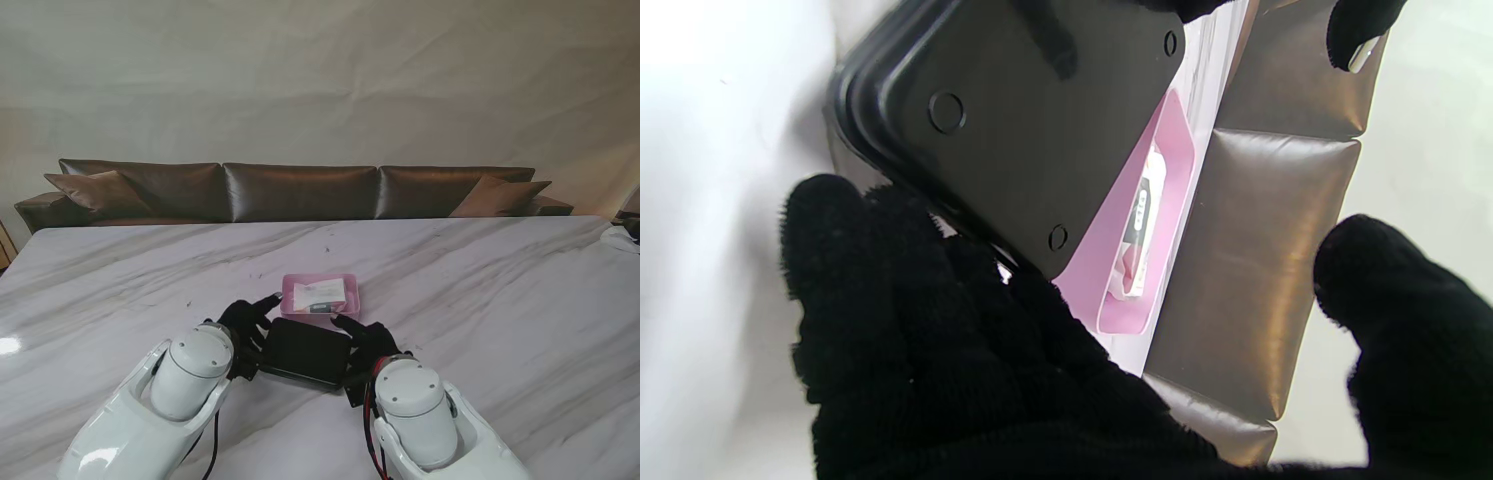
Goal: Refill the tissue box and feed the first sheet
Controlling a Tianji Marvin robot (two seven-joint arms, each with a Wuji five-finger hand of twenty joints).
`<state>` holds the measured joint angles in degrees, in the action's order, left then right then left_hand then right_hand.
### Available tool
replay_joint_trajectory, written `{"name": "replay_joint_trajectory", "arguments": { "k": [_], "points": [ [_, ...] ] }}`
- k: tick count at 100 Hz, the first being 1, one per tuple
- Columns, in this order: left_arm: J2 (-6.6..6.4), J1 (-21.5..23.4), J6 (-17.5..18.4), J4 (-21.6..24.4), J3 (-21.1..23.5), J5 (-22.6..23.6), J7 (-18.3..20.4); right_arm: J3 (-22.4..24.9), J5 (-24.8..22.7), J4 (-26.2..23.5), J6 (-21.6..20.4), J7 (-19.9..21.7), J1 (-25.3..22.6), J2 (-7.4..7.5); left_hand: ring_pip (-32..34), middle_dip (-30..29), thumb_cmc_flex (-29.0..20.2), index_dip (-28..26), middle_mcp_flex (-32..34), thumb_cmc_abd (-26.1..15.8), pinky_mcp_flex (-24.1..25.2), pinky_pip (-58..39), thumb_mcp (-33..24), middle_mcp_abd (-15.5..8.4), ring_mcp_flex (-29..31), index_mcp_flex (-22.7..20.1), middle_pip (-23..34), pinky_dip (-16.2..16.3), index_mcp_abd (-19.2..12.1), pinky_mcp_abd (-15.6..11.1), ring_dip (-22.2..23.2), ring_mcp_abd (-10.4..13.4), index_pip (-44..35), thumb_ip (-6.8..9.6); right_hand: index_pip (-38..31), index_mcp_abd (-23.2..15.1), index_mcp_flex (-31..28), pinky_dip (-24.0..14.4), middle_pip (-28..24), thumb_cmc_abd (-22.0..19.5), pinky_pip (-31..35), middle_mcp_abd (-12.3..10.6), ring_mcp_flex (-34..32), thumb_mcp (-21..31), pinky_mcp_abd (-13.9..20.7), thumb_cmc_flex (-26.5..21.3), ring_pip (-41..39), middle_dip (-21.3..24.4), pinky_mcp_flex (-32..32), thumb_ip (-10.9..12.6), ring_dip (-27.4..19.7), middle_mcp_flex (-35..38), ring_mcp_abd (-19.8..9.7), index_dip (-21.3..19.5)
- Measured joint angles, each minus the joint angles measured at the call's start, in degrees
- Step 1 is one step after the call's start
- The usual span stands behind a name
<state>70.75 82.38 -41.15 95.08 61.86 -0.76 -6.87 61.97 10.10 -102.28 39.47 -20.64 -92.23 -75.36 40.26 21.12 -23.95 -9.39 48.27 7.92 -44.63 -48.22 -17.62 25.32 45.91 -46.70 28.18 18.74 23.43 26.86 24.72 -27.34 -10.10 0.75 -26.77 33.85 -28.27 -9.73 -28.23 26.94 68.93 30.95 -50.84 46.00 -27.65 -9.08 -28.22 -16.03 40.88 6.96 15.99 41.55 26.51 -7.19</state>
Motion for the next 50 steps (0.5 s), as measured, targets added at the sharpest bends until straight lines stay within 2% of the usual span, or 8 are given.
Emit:
{"name": "replay_joint_trajectory", "arguments": {
  "k": [50],
  "points": [
    [0.00, -2.37, -0.10, -0.54, -1.06, 0.22, 0.34, 0.90, -0.51, -1.54, 1.34, 0.75, 0.50, 0.05, -0.15, 0.00, 0.00, 0.00, 0.00, 0.00, 0.00, 0.00, 0.00, 0.26, -0.04, 0.00, 0.00, 0.00, 0.03, 0.49, -0.05, -0.33, -0.06, 0.00, 0.48, 0.59, 0.06, 0.00, 0.09, 0.00, 0.00, 0.10, 0.00, -0.01, 0.00, 0.00, 0.00, 0.08, 0.00, 0.00, 0.00, -0.01, -0.26, 0.13]
  ]
}}
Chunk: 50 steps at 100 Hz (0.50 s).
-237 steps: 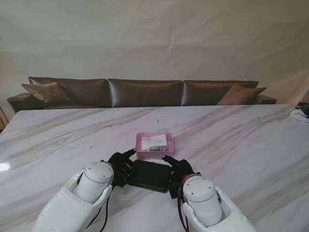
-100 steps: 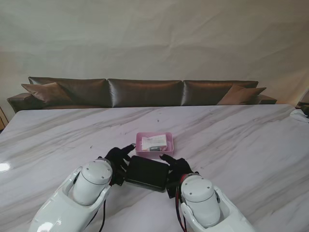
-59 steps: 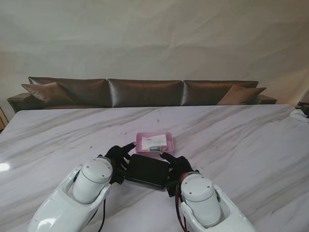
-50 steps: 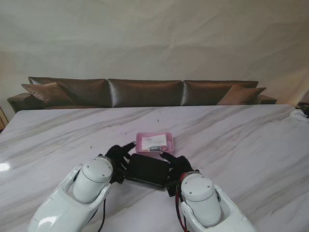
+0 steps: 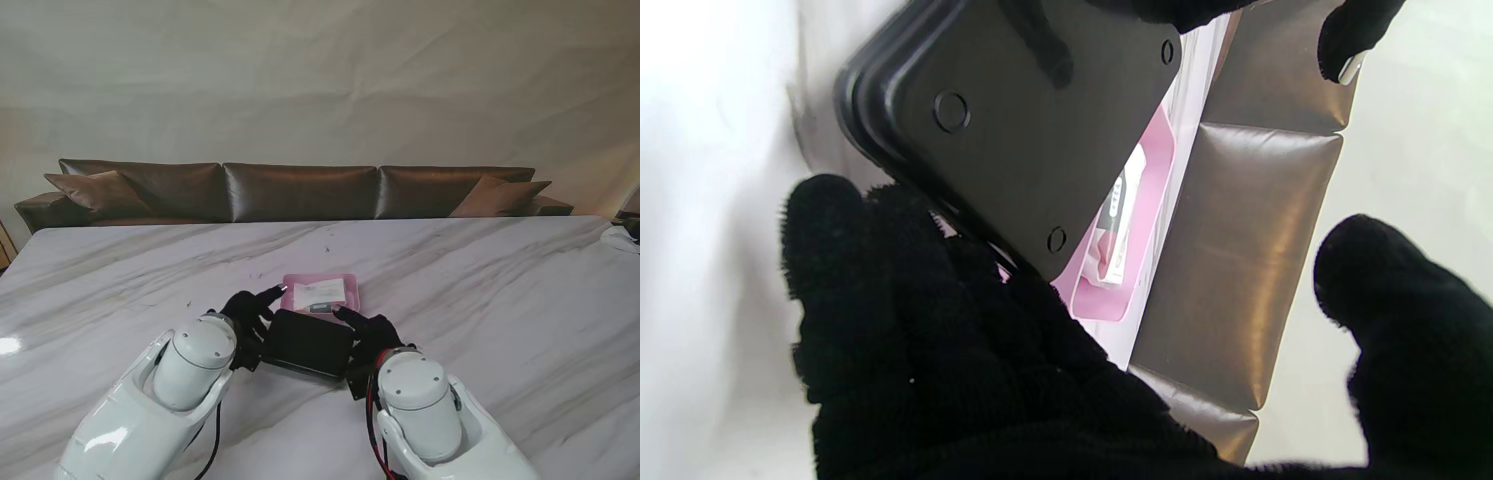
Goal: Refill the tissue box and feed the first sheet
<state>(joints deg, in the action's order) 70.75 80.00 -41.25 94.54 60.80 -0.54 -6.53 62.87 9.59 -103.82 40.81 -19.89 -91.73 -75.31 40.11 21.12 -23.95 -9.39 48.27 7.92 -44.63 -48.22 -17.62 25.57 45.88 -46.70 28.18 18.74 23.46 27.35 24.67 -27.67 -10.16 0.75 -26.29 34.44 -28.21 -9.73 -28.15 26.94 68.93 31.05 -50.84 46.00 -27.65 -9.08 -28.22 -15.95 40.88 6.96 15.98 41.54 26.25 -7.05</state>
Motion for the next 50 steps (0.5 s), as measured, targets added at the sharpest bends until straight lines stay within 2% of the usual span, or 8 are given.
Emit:
{"name": "replay_joint_trajectory", "arguments": {
  "k": [50],
  "points": [
    [1.01, -2.91, -0.95, -1.28, -1.22, -0.14, -1.86, 0.80, -0.03, 1.22, 0.77, 2.70, 3.42, 0.58, -0.39, -0.02, 0.00, 0.00, 0.00, 0.00, 0.00, 0.00, 0.00, 0.06, -0.01, 0.00, -0.26, 0.30, 0.23, 0.02, -0.10, -0.01, 0.00, 0.00, 0.06, 0.07, 0.00, 0.00, 0.00, 0.00, 0.00, 0.07, 0.00, 0.00, 0.02, 0.00, 0.00, 0.02, 0.00, 0.00, 0.00, -0.01, -0.04, 0.00]
  ]
}}
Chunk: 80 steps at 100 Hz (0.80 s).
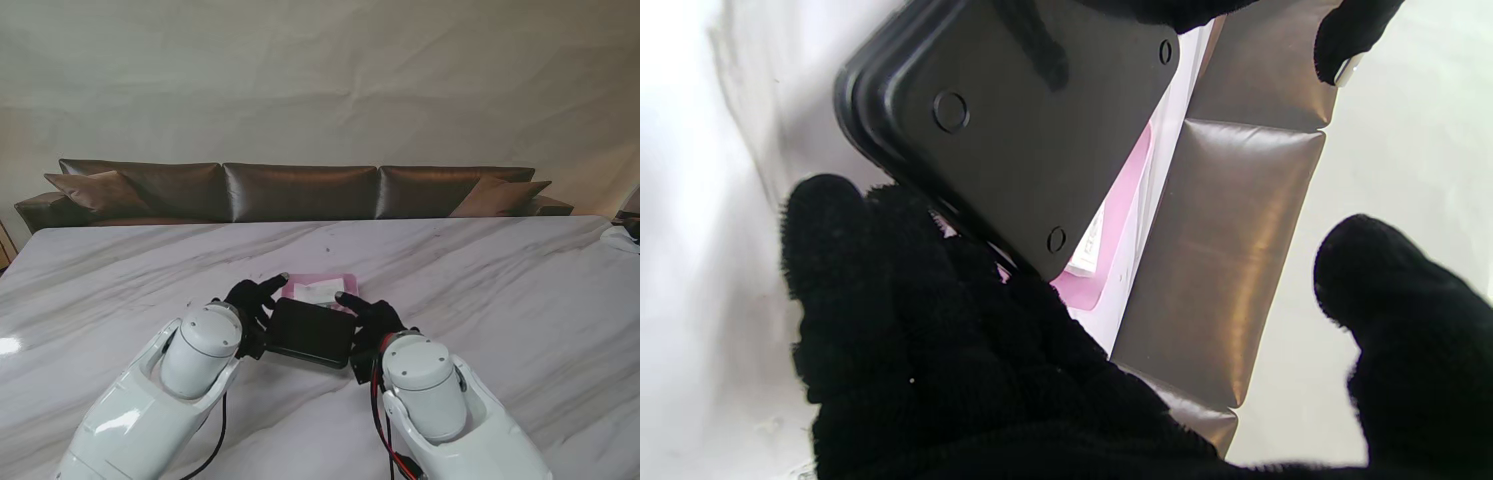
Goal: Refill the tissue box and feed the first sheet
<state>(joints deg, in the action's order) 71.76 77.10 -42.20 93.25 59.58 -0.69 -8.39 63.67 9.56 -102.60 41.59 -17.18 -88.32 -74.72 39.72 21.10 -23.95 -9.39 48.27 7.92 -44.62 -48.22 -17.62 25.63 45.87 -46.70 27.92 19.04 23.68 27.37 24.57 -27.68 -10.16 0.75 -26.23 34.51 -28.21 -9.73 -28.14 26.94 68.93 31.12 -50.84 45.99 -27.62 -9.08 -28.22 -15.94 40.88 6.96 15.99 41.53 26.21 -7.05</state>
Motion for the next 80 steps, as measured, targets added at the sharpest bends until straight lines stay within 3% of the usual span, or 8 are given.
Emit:
{"name": "replay_joint_trajectory", "arguments": {
  "k": [80],
  "points": [
    [1.39, -9.08, 0.88, -9.81, -3.66, -1.74, 0.94, -0.45, 0.56, 6.99, -1.02, 3.95, 8.09, 0.58, -0.05, -0.51, 0.00, 0.42, -0.01, 0.00, 0.00, 0.13, 0.00, 0.41, 0.00, 0.09, -0.47, 0.35, 1.39, -0.15, -0.54, 0.15, 0.74, 0.00, 0.01, 0.19, 0.00, 0.00, 0.00, 0.00, 0.00, 0.36, -0.16, 0.00, 0.00, -0.01, 0.00, -0.01, 0.00, 0.00, 0.00, 0.00, -0.01, 0.00]
  ]
}}
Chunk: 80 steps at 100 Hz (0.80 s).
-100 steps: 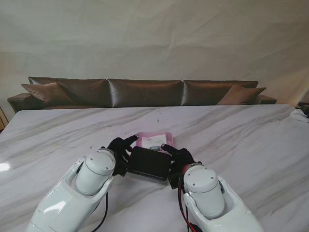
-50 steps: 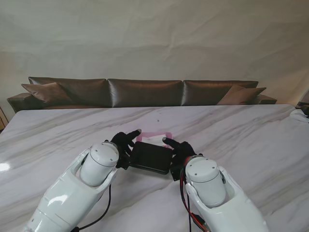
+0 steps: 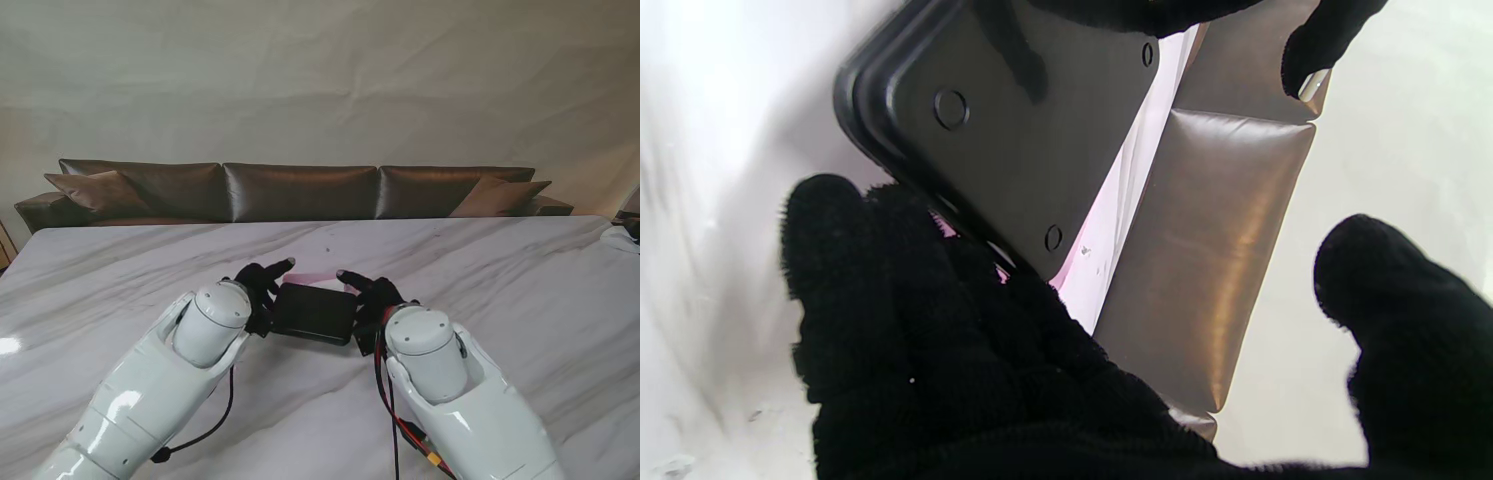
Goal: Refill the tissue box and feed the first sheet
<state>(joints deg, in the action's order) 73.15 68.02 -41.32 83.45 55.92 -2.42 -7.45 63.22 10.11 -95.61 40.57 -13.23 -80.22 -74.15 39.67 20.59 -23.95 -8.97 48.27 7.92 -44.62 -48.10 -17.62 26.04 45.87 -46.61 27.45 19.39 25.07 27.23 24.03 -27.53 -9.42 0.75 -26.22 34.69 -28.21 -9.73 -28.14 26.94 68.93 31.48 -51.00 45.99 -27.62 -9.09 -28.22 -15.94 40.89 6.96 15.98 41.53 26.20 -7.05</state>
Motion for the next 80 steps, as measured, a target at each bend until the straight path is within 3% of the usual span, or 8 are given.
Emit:
{"name": "replay_joint_trajectory", "arguments": {
  "k": [80],
  "points": [
    [1.13, -7.53, 2.23, -8.58, -3.38, -1.89, 1.17, -1.06, 1.99, 8.31, -2.50, 1.37, 6.93, -0.31, -0.01, -0.02, 0.00, 0.22, -0.58, 0.00, 0.00, 0.08, 0.00, 0.36, -0.01, 0.40, -0.47, -0.22, 1.34, -0.09, -0.56, 0.11, 1.04, 0.00, 0.00, -0.16, -0.14, 0.00, 0.00, 0.00, 0.00, 0.13, -0.01, 0.00, -0.01, 0.00, 0.01, -0.05, 0.00, 0.00, 0.00, 0.00, 0.16, 0.00]
  ]
}}
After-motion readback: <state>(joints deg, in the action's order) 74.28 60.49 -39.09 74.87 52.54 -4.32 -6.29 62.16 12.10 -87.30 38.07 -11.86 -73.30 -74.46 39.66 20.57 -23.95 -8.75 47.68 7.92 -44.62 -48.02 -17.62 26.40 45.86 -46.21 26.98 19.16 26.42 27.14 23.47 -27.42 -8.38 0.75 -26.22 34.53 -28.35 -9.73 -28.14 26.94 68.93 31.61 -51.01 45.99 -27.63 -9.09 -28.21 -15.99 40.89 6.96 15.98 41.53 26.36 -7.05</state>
